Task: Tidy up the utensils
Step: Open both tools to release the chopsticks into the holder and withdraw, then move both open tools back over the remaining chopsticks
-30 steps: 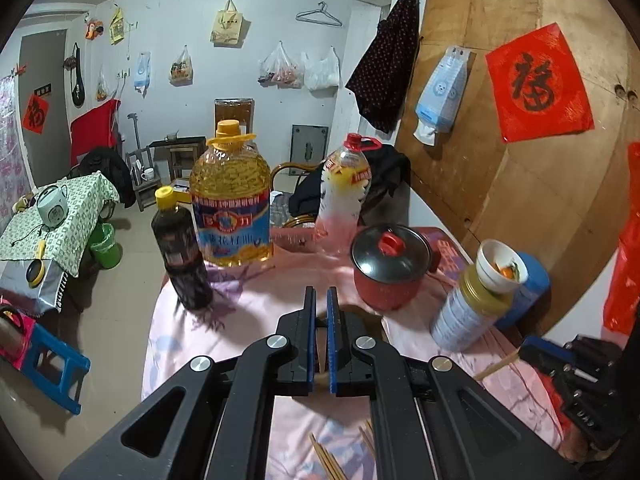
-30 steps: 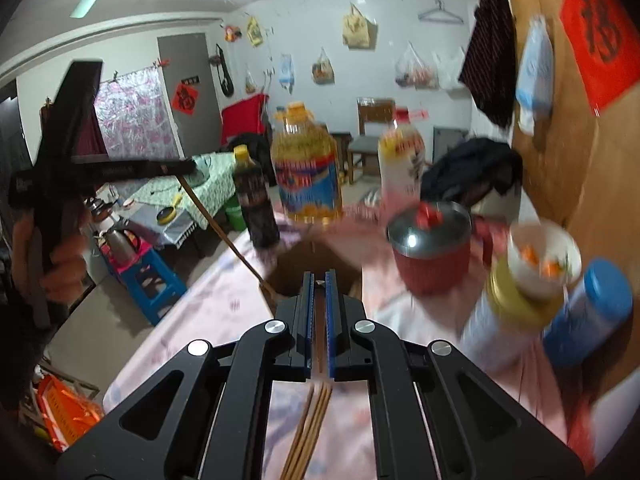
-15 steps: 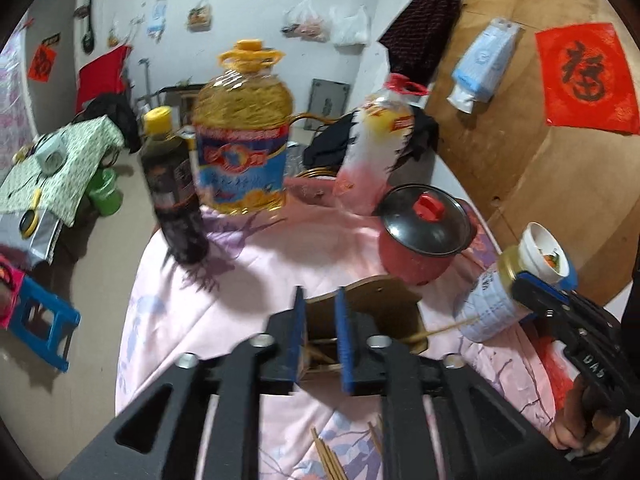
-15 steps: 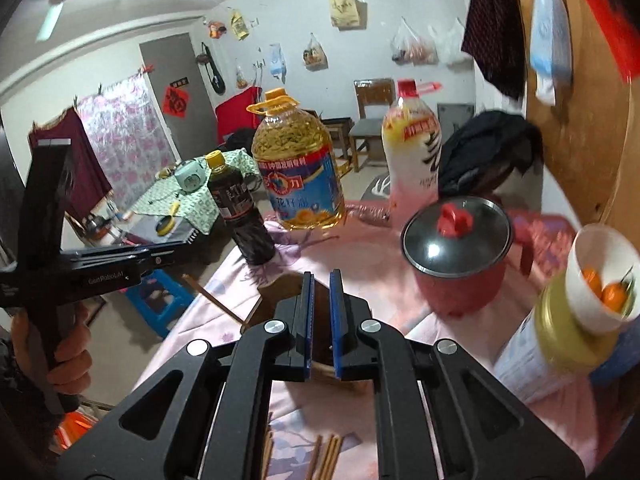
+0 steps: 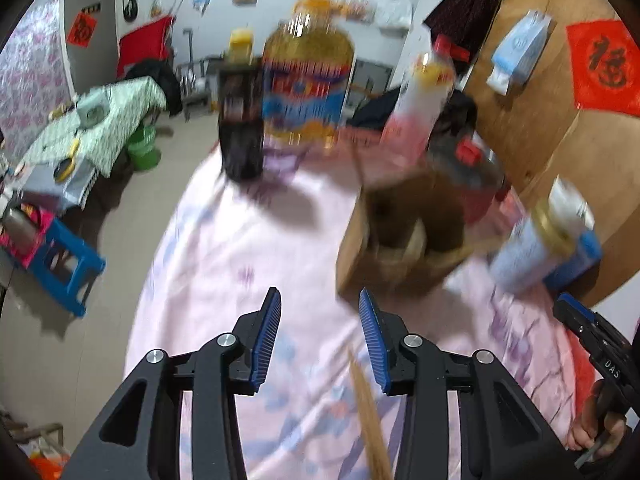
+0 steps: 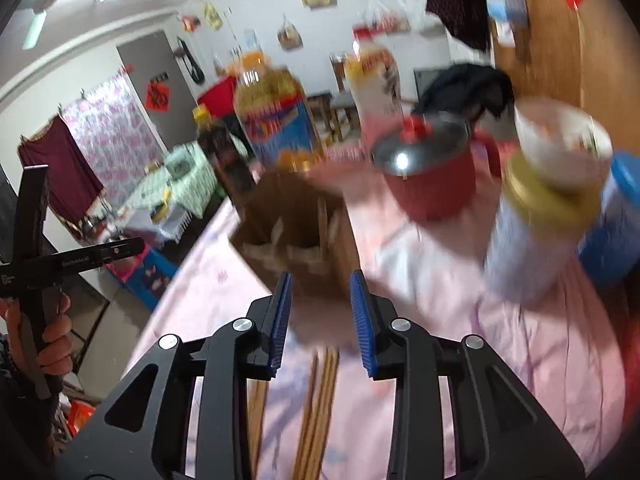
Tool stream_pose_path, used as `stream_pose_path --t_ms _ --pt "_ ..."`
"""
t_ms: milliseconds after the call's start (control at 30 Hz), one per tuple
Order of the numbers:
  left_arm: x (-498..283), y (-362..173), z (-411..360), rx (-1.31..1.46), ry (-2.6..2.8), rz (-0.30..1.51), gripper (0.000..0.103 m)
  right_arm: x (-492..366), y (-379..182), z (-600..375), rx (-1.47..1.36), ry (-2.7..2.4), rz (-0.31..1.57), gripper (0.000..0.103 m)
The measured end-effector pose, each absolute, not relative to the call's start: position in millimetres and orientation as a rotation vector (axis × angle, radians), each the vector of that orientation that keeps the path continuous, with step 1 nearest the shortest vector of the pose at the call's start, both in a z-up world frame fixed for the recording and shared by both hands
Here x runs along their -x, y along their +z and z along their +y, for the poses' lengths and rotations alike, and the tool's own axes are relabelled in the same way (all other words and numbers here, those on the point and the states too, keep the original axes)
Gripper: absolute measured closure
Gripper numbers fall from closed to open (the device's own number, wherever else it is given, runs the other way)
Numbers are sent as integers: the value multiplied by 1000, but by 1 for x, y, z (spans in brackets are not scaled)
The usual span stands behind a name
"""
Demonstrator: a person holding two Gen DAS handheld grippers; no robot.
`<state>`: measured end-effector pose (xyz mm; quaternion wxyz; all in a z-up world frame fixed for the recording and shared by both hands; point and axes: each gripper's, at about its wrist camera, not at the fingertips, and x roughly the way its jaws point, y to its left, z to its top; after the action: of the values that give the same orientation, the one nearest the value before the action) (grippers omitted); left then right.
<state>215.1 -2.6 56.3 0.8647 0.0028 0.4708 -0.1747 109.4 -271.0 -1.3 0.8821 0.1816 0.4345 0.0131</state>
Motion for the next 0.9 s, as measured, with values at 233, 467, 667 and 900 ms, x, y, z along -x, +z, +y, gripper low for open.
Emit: stream_pose_path --t_ms 233,467,667,900 --pt "-148 -33 -4 -136 -454 1152 63 -60 -63 -255 -393 13 1067 68" --pt "-89 -79 -27 -283 -670 1220 63 -32 -79 -242 -391 0 1131 66" --pt "-62 -91 -50 -353 -804 1229 61 -8 -81 -240 -386 -29 1150 63" --pt "-38 -99 -56 -413 -928 1232 59 20 -83 -246 -401 -66 1173 59"
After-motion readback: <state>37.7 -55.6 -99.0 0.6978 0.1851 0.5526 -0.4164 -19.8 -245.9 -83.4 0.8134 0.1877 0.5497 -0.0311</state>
